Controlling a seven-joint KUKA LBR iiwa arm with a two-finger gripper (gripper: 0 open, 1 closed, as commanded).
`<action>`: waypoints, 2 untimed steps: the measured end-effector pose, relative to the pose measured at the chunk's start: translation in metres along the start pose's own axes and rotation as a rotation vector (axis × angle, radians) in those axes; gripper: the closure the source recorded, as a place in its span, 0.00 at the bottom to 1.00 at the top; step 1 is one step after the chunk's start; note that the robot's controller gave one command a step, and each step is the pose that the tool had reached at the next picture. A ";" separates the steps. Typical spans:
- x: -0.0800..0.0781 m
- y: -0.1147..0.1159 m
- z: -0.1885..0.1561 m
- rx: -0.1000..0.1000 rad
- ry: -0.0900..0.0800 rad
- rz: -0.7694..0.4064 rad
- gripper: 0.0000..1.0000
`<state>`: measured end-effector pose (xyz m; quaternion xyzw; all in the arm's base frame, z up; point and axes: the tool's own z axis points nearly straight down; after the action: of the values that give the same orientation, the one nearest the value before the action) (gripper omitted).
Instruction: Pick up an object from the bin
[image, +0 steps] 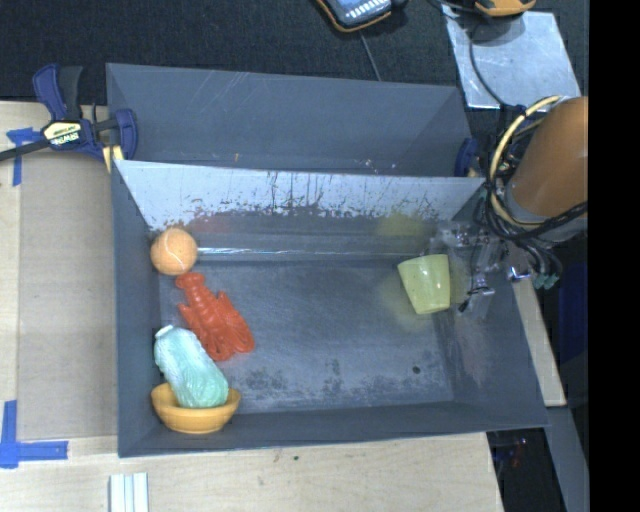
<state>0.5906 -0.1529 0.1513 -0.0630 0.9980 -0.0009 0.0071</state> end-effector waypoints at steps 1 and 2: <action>-0.023 -0.006 0.051 -0.002 0.004 -0.372 0.00; -0.029 -0.001 0.077 -0.011 -0.014 -0.412 0.00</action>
Offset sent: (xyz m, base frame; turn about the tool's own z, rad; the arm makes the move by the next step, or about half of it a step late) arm 0.0248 -0.0060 -0.0813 -0.4169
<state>0.6201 -0.1505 0.0747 -0.2661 0.9639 0.0033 0.0132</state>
